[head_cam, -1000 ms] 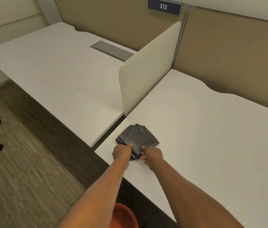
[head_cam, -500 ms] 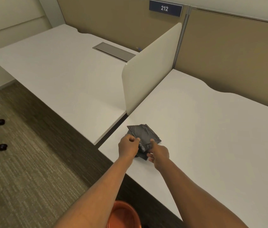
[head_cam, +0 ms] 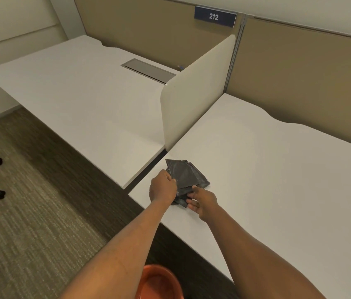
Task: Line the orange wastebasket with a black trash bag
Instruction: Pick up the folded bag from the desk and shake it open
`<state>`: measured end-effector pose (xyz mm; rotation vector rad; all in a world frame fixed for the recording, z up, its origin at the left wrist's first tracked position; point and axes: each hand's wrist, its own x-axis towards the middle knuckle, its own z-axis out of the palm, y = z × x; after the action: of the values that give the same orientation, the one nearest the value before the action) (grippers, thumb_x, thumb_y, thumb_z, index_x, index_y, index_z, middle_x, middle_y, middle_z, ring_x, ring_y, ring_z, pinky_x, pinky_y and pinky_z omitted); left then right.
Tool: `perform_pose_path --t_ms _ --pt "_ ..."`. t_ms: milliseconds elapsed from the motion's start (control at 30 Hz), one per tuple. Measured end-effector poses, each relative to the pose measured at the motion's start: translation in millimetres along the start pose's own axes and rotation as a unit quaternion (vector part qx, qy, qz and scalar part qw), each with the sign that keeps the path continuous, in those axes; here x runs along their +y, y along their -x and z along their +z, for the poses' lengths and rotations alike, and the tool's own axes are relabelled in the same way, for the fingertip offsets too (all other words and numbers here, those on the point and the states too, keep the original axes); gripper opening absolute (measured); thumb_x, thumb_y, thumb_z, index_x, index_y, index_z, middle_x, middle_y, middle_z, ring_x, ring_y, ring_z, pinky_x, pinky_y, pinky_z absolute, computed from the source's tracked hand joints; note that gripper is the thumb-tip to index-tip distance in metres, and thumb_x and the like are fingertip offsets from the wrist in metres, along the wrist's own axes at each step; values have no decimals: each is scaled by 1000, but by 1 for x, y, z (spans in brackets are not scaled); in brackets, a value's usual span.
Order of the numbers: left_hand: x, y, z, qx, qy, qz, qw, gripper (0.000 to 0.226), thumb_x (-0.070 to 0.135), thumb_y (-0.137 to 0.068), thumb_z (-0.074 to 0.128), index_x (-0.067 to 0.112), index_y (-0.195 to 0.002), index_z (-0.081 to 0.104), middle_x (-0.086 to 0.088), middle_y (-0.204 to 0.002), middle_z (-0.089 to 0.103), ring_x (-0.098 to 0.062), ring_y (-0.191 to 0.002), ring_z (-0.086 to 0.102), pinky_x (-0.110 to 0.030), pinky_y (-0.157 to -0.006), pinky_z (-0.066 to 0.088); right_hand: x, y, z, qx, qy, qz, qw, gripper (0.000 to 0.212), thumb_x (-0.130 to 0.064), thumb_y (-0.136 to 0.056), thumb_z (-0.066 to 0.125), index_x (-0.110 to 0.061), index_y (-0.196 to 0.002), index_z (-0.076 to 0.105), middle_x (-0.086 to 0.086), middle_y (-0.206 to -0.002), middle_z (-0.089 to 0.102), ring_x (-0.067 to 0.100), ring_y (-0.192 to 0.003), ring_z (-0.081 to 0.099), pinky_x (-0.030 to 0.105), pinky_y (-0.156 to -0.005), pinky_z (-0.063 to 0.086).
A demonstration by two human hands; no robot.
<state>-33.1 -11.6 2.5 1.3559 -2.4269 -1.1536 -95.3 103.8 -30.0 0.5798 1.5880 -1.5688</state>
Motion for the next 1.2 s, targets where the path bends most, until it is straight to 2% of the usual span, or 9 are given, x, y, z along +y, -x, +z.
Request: perform_pose_path --t_ms 133,267,433,567,700,900,1000,1133,1200 --pt "3 -4 2 2 16 -20 1000 19 9 -94 57 19 -82 48 4 -77 55 -9 -65 51 -24 -50 35 4 0 6 -10 -35 3 999 35 -17 -101 61 2 -130 60 23 -127 66 40 -120 63 49 -106 50" --pt "4 -3 6 -3 73 -50 996 12 8 -89 59 17 -82 55 1 -85 62 -17 -75 59 -27 -57 46 8 -2 12 -17 -76 12 997 34 -25 -101 60 -3 -127 58 20 -115 66 38 -118 63 48 -108 50" --pt "9 8 7 5 198 -75 977 24 18 -83 64 18 -66 47 0 -73 56 -16 -65 51 -29 -56 38 10 -2 19 -9 -135 24 991 30 -45 -98 61 -16 -92 60 13 -94 67 37 -107 65 51 -103 53" --pt "3 20 2 19 313 -118 942 25 15 -83 60 16 -67 41 0 -68 45 -14 -58 37 -30 -53 34 12 2 19 -6 -146 12 989 36 -53 -96 60 -17 -89 62 15 -92 71 33 -91 69 45 -83 59" --pt "-10 31 -10 31 383 -148 911 9 11 -86 59 8 -80 54 -9 -77 57 -20 -70 49 -35 -62 46 13 8 17 3 -146 12 989 35 -51 -96 60 -17 -93 63 14 -94 74 32 -87 74 39 -65 63" --pt "-43 59 -38 20 434 -140 890 21 3 -82 56 13 -65 50 -1 -64 52 -17 -64 45 -34 -57 40 17 32 13 62 27 -77 995 36 -56 -98 52 -24 -82 56 5 -90 65 28 -91 67 38 -65 59" --pt "-61 77 -56 2 452 -144 880 24 0 -80 53 16 -64 49 -1 -64 48 -19 -65 41 -33 -58 34 25 61 11 -28 88 -93 991 40 -60 -96 53 -22 -98 63 5 -106 66 30 -106 65 45 -84 61" --pt "-77 111 -88 -72 493 -102 861 7 2 -79 53 8 -80 57 -3 -70 58 -20 -69 50 -35 -62 41 50 105 9 -110 146 -125 975 38 -50 -90 69 -16 -107 69 5 -110 72 23 -101 69 41 -80 62" --pt "-90 127 -103 -118 512 -87 846 25 10 -73 56 3 -96 62 -13 -83 60 -25 -77 54 -37 -67 45 66 127 10 -124 157 -136 970 32 -42 -89 73 -16 -107 71 6 -107 76 23 -99 72 38 -81 59"
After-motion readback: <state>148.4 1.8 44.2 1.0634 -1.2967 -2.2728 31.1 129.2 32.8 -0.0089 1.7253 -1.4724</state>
